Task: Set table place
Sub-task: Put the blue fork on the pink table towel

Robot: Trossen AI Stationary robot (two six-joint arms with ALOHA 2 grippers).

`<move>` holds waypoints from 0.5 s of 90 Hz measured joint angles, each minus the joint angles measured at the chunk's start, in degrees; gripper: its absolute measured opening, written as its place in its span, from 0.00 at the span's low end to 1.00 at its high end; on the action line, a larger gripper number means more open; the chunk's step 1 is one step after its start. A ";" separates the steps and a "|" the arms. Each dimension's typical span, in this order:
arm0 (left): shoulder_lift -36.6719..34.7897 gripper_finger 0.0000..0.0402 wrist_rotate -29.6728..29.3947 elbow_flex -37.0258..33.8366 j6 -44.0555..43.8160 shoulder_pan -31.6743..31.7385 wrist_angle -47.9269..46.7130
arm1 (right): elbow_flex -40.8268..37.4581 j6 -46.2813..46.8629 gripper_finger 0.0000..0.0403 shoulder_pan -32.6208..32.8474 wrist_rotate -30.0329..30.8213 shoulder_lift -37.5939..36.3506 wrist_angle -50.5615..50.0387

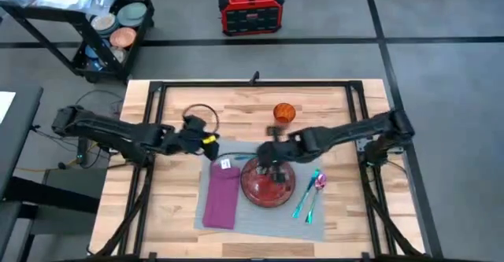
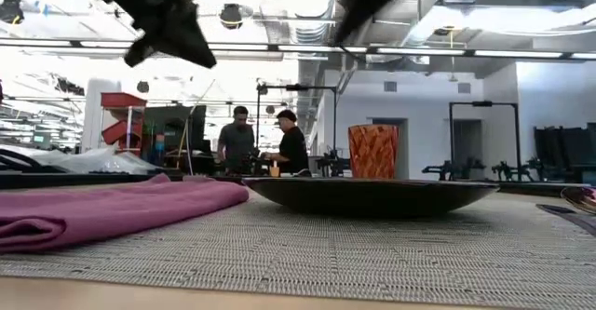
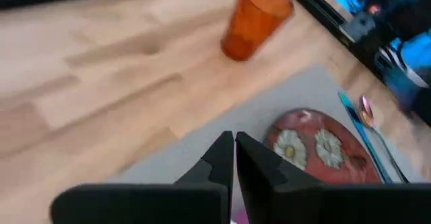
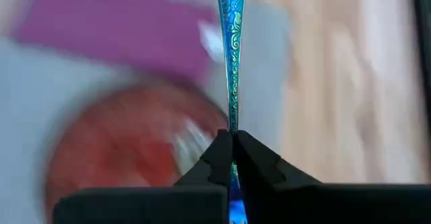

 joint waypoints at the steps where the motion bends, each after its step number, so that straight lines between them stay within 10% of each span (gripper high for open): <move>1: -0.42 0.00 -0.09 0.00 -0.17 0.00 -0.55 | 0.97 -0.22 0.00 0.08 -0.43 0.91 -0.21; 45: -7.81 0.00 -0.18 0.00 -4.14 -0.02 -14.26 | 32.79 -24.43 0.00 1.30 -10.52 28.22 -19.40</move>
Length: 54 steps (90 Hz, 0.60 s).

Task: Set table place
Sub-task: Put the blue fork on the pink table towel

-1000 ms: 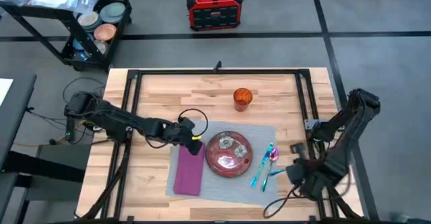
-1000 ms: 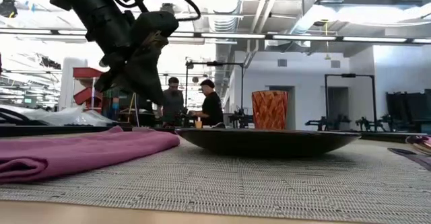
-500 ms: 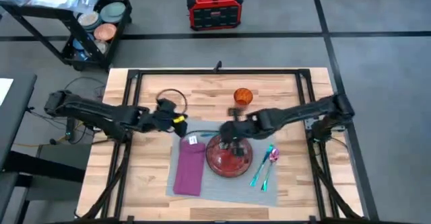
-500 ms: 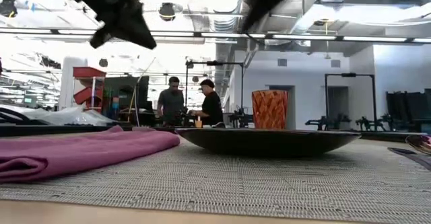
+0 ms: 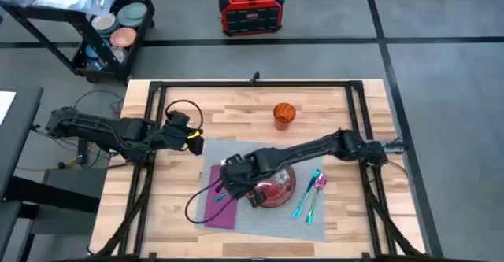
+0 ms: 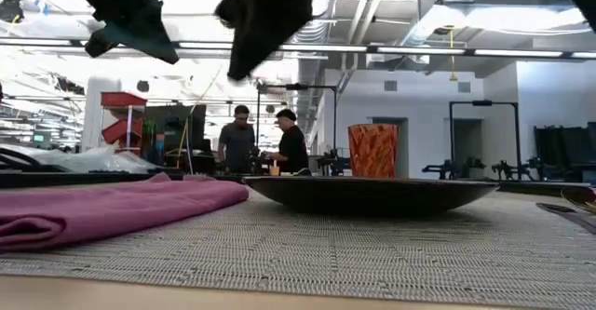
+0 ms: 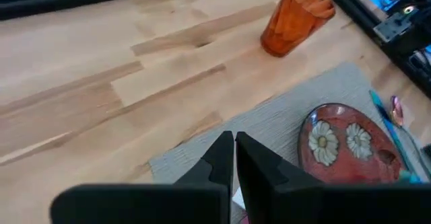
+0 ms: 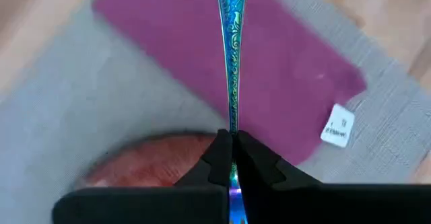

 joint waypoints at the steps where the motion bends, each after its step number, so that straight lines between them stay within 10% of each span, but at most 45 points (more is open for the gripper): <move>1: 0.02 0.00 0.00 0.00 0.01 0.00 -0.10 | 0.60 -1.60 0.00 0.00 0.73 0.25 -1.18; 10: 0.42 0.00 0.20 0.00 0.00 0.00 -0.60 | 2.75 -12.31 0.00 0.07 10.60 1.29 -7.15; 54: 0.38 0.00 0.18 0.00 -1.68 -0.02 -0.56 | 2.65 -39.92 0.00 3.71 7.13 0.58 2.13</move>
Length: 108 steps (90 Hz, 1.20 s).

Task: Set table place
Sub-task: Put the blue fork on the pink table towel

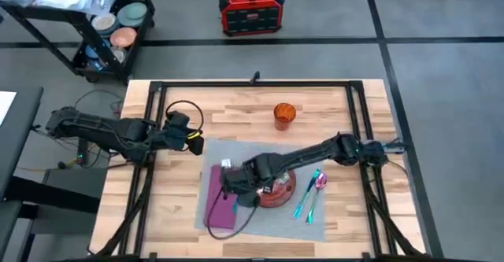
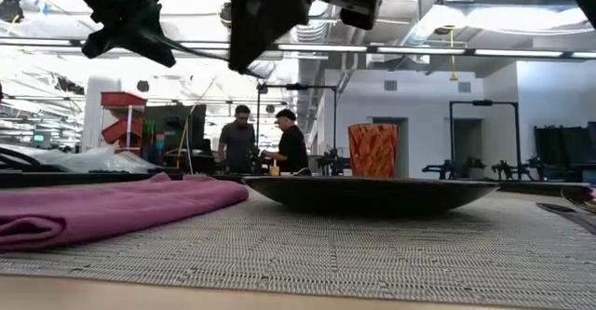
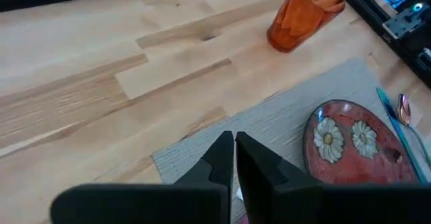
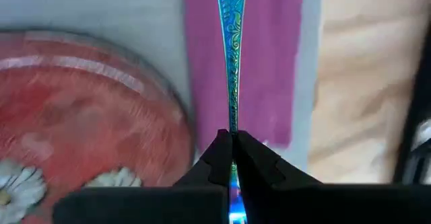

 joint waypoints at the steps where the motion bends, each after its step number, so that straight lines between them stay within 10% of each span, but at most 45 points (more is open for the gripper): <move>1: 0.01 0.00 0.01 0.00 -0.01 0.00 -0.01 | -0.01 -0.03 0.00 0.13 -0.10 0.02 0.35; 108: 0.01 0.00 -0.60 -0.48 0.67 0.02 -5.33 | 4.56 -3.87 0.00 -2.48 -10.01 11.08 13.73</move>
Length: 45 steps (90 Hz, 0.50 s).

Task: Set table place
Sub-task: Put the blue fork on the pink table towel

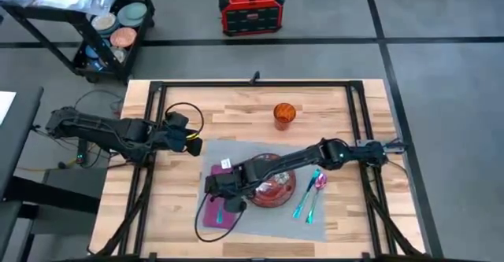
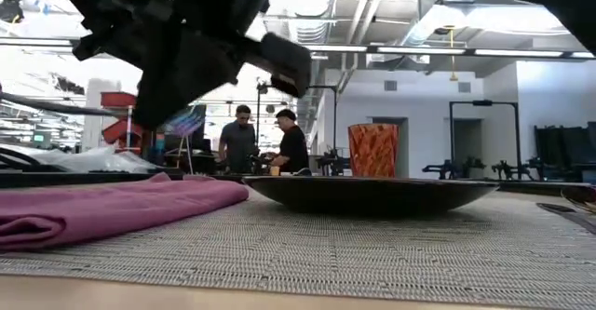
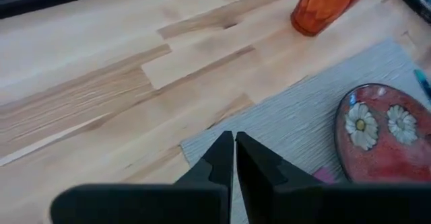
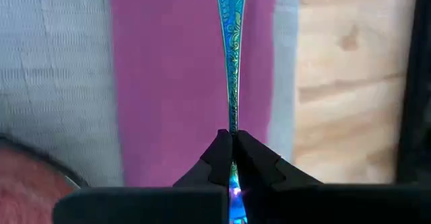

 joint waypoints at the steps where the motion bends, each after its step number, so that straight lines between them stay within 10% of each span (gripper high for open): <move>1: 0.00 0.00 -0.02 0.00 -0.01 0.00 -0.09 | 0.00 0.45 0.00 -0.01 -0.15 0.06 0.35; 45: 0.00 0.00 -1.11 0.00 0.63 0.02 -0.83 | 0.04 5.27 0.00 -2.39 2.62 1.45 1.86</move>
